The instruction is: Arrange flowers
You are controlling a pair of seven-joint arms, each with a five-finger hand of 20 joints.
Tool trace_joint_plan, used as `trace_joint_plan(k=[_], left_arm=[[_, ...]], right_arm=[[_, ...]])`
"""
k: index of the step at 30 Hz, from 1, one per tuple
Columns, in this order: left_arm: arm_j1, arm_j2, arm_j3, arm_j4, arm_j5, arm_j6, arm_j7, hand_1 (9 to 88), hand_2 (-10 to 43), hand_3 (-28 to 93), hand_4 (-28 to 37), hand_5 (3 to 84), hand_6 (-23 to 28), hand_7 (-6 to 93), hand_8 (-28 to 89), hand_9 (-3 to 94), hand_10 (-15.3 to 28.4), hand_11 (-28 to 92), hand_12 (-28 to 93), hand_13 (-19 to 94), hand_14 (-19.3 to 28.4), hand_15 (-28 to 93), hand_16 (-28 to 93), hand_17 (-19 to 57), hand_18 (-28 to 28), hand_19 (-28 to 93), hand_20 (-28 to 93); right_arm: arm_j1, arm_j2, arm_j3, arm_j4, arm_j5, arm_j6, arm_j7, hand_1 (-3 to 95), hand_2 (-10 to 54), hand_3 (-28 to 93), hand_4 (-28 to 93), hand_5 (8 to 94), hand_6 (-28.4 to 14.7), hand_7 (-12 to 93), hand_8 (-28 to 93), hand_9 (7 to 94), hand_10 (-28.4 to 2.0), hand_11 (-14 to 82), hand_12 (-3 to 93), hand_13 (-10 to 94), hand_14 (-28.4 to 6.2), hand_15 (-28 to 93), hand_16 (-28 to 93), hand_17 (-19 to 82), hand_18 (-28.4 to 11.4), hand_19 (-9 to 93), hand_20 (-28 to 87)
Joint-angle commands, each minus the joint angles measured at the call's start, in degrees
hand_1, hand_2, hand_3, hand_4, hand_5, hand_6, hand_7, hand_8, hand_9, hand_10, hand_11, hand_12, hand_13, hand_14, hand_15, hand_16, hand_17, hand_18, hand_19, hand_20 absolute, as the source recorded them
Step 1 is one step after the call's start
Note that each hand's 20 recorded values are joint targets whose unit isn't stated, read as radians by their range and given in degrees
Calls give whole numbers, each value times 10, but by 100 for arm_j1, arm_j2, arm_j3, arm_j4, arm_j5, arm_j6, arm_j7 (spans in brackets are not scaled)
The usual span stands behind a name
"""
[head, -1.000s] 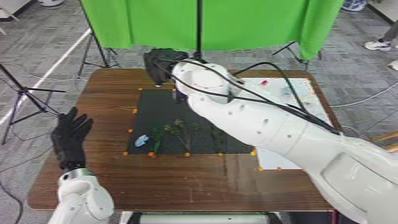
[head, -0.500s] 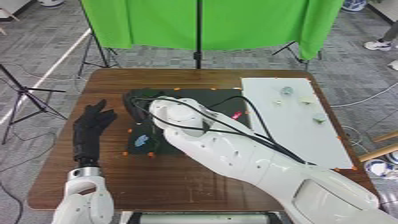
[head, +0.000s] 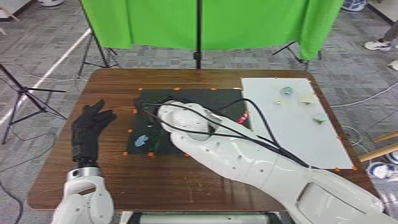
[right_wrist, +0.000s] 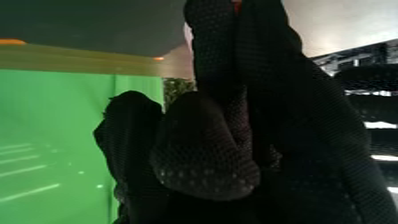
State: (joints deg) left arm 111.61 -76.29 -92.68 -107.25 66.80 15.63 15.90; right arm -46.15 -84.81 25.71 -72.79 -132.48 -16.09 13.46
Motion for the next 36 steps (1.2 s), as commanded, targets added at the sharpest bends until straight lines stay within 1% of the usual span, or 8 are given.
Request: trace_joint_plan(k=[1,6,11,13,17,23,27,36], left_arm=[[143,-106,-10,183,102,-182,-94,221,257,544,-283,463,101,55,-54,488,178,228,97,422,207,253,-53,127,182,329,128],[137,-99,-18,192,123,-264,-147,220,220,540,-283,464,103,53,-52,486,179,226,97,424,211,255,-51,126,182,327,129],[150,-83,-18,183,127,-261,-175,220,207,540,-283,464,103,52,-52,488,181,225,98,424,211,256,-51,124,182,325,130],[157,-78,-19,181,120,-272,-175,220,206,541,-283,464,104,51,-52,488,180,224,99,424,211,256,-51,124,183,325,131],[161,-73,-15,181,138,-322,-218,219,203,542,-283,464,104,52,-51,486,179,224,99,425,212,256,-51,123,183,323,131],[173,-48,-55,173,121,-365,-277,216,199,546,-283,464,104,52,-51,486,179,224,100,425,212,257,-51,122,183,322,132],[183,-49,-80,177,94,-390,-267,218,196,545,-283,464,104,52,-51,486,180,222,99,425,212,257,-51,121,183,322,133],[166,-46,-67,170,85,-409,-264,219,194,544,-283,465,103,51,-50,486,180,222,100,426,212,258,-50,119,184,320,133]], right_arm=[[10,57,35,-108,209,-104,199,598,-95,549,-193,725,31,277,38,860,-92,56,365,922,8,658,311,629,-152,932,655],[31,106,67,-160,202,-242,199,581,-95,544,-186,682,29,247,33,809,-97,84,327,917,6,654,307,622,-155,932,649],[79,142,15,-158,106,-37,203,506,-95,652,-212,629,39,217,-23,719,-116,147,211,906,2,653,302,614,-155,932,643],[127,140,-18,-135,58,85,216,500,-95,660,-215,625,40,217,-39,703,-115,147,200,904,1,653,300,611,-154,932,641],[190,176,-66,-137,-51,155,299,498,-95,669,-219,617,43,221,-69,686,-116,138,189,902,1,654,297,611,-151,932,633],[281,288,-53,-269,104,-367,469,488,-95,676,-214,593,47,217,-118,668,-117,124,180,902,-5,644,288,609,-147,932,624],[277,286,-7,-308,360,-639,669,480,-95,672,-210,571,50,197,-117,655,-125,101,170,903,-9,627,285,607,-150,932,612],[303,282,15,-379,606,-697,641,422,-95,654,-189,444,35,149,-107,658,-141,88,145,921,-18,572,284,605,-149,932,558]])
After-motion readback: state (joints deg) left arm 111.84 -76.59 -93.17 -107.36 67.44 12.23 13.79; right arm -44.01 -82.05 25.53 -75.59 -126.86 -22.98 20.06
